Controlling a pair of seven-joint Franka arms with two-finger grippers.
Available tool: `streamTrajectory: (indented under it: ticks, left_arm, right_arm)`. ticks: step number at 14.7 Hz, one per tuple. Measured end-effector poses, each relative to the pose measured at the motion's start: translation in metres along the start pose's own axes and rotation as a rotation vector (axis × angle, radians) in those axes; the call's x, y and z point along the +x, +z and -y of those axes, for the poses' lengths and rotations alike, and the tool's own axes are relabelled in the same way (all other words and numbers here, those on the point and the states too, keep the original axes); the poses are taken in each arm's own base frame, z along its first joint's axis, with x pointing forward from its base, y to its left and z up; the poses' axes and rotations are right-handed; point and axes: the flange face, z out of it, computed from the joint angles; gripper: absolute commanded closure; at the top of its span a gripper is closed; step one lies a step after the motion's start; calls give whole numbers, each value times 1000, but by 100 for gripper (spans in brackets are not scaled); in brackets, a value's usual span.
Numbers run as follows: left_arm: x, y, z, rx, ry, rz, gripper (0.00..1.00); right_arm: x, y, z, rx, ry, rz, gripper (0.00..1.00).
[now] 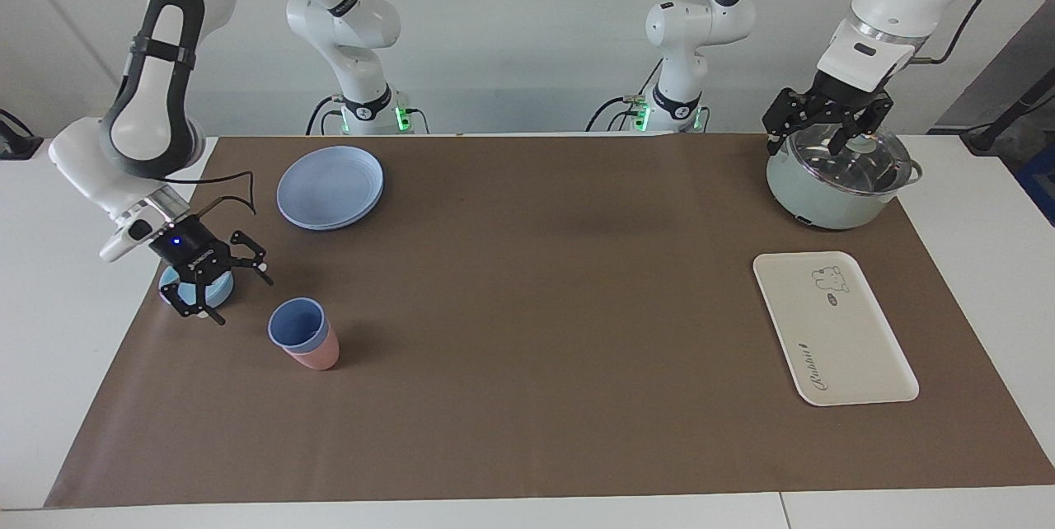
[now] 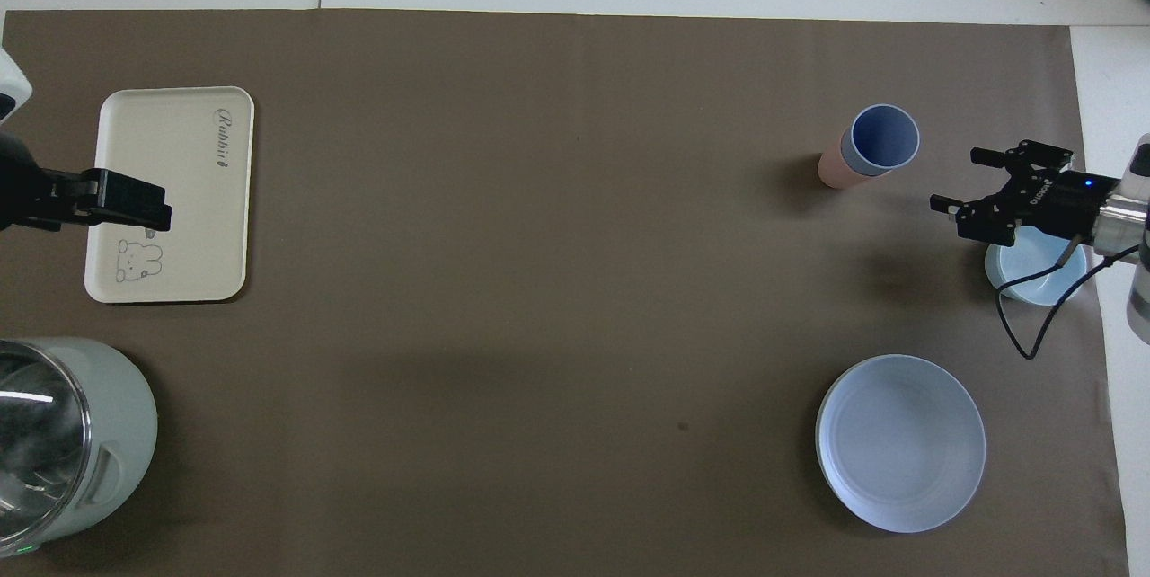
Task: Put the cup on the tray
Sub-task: 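Reach the right gripper to the blue cup nested in the pink cup, then grasp the blue cup with the right gripper and lift it out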
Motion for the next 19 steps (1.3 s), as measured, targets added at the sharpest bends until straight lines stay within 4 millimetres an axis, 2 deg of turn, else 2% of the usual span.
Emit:
streamTrajectory:
  ticks: [3,5,11,19]
  left_arm:
    - [0,0,0,0,0,-2,0]
    - [0,0,0,0,0,-1,0]
    - [0,0,0,0,0,-1,0]
    - [0,1,0,0,-1,1,0]
  right_arm:
    - [-26,31,-4,6,14,-85,0]
    - [-30,43,-2,12,43,-108,0]
    - [-12,66,15,30,47,-136,0]
    - [2,87,29,2,29,-172,0]
